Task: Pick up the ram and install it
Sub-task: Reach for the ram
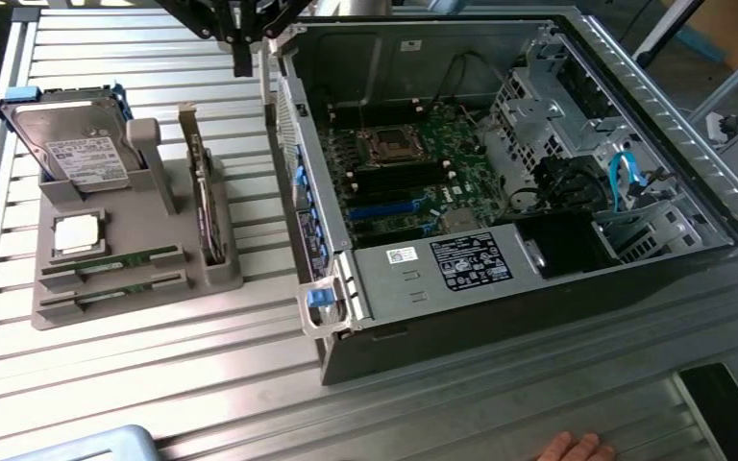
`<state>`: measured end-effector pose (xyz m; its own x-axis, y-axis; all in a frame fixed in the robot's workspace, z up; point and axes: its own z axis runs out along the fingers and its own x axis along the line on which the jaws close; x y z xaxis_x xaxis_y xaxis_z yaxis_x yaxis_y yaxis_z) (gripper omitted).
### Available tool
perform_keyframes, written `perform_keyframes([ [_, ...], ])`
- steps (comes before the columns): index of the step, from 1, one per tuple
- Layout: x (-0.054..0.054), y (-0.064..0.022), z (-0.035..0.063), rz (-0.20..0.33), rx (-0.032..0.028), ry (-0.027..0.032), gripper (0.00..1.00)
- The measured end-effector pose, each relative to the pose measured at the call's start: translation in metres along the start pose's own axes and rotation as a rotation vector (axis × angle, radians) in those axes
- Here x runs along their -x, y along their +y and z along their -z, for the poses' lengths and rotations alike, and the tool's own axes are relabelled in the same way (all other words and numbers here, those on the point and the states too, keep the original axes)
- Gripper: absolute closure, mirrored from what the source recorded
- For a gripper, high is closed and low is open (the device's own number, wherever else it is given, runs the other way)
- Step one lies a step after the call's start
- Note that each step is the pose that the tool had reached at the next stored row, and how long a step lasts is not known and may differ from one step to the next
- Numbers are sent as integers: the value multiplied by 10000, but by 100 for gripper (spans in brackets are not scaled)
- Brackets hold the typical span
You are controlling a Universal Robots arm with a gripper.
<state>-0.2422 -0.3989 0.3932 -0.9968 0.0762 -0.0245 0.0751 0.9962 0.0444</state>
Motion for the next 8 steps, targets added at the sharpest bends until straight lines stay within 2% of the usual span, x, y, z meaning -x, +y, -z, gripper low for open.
perform_keyframes([
  [8, -147, -11, 4, 0, 0, 1, 89],
])
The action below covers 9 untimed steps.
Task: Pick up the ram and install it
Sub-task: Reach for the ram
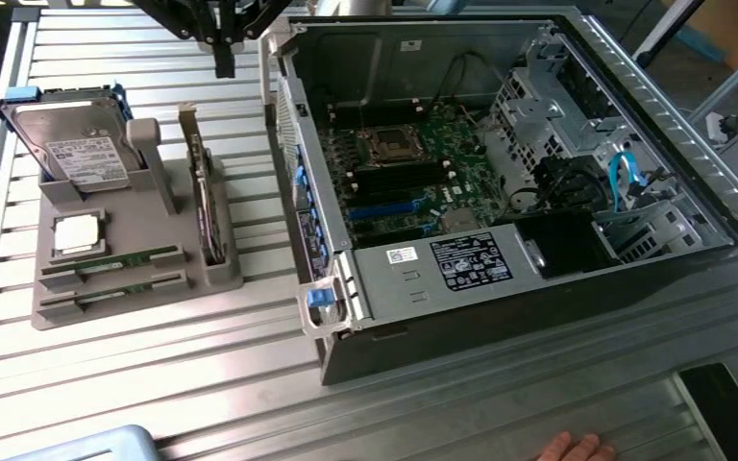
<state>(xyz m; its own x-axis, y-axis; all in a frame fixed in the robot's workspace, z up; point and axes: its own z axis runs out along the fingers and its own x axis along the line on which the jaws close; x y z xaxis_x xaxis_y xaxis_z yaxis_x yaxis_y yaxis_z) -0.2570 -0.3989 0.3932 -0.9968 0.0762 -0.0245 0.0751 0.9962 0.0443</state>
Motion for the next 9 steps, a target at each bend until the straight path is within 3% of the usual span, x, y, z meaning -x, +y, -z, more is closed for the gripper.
perform_keyframes([
  [9, -260, -20, 6, 0, 0, 1, 89],
])
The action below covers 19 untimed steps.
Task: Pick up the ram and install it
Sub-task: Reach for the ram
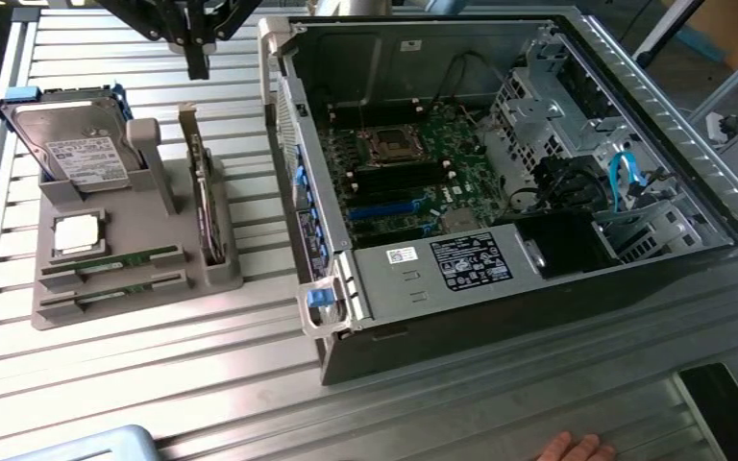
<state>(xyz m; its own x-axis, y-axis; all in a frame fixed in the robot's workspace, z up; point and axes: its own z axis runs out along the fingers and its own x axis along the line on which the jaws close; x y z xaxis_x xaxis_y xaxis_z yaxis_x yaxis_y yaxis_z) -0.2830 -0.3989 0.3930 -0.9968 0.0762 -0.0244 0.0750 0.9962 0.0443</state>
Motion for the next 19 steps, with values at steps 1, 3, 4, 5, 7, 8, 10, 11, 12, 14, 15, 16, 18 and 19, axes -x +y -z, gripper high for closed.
perform_keyframes([
  [1, -19, -2, 0, 0, 0, -1, 89],
  [3, -60, -4, 1, -1, 1, -1, 89],
  [4, -81, -6, 1, -1, 1, -1, 89],
  [5, -102, -8, 2, -1, 1, -1, 89],
  [7, -158, -12, 3, -1, 1, -1, 89],
  [8, -194, -15, 4, 0, 0, 1, 89],
  [10, -241, -18, 3, -1, 0, 11, 89],
  [11, -280, -21, 1, -2, -3, 36, 89],
  [12, -309, -24, -1, -4, -4, 60, 89],
  [14, -360, -27, -4, -5, -7, 98, 89],
  [15, -380, -29, -4, -6, -8, 113, 89],
  [16, -401, -31, -4, -6, -10, 128, 89],
  [18, -451, -35, -6, -7, -12, 162, 89],
  [19, -480, -37, -8, -8, -13, 180, 89],
])
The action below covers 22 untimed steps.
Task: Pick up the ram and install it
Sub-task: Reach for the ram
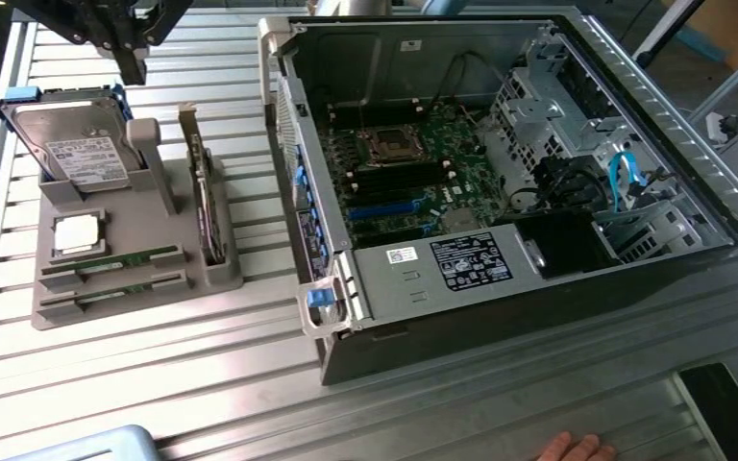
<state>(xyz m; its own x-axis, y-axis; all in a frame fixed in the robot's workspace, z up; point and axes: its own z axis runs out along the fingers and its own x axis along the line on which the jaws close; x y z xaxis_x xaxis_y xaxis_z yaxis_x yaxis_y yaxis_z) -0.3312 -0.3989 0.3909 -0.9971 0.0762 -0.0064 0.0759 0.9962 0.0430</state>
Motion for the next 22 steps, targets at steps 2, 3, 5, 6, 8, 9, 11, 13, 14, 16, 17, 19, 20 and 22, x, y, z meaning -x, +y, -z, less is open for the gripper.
perform_keyframes([
  [2, -37, -3, -2, 0, -2, 25, 89],
  [3, -58, -5, -3, -1, -4, 41, 89],
  [5, -106, -8, -5, -4, -6, 74, 89],
  [6, -128, -10, -7, -5, -8, 90, 89],
  [8, -169, -13, -9, -5, -9, 119, 89],
  [9, -187, -15, -10, -6, -11, 133, 89],
  [11, -247, -19, -14, -8, -14, 176, 89],
  [13, -291, -23, -16, -9, -16, 208, 89],
  [14, -309, -24, -17, -9, -18, 223, 89],
  [16, -351, -27, -19, -11, -21, 258, 89],
  [17, -366, -29, -21, -12, -22, 273, 89],
  [19, -378, -30, -21, -12, -24, 288, 89],
  [20, -379, -30, -21, -11, -23, 288, 89],
  [22, -380, -30, -21, -12, -23, 288, 89],
])
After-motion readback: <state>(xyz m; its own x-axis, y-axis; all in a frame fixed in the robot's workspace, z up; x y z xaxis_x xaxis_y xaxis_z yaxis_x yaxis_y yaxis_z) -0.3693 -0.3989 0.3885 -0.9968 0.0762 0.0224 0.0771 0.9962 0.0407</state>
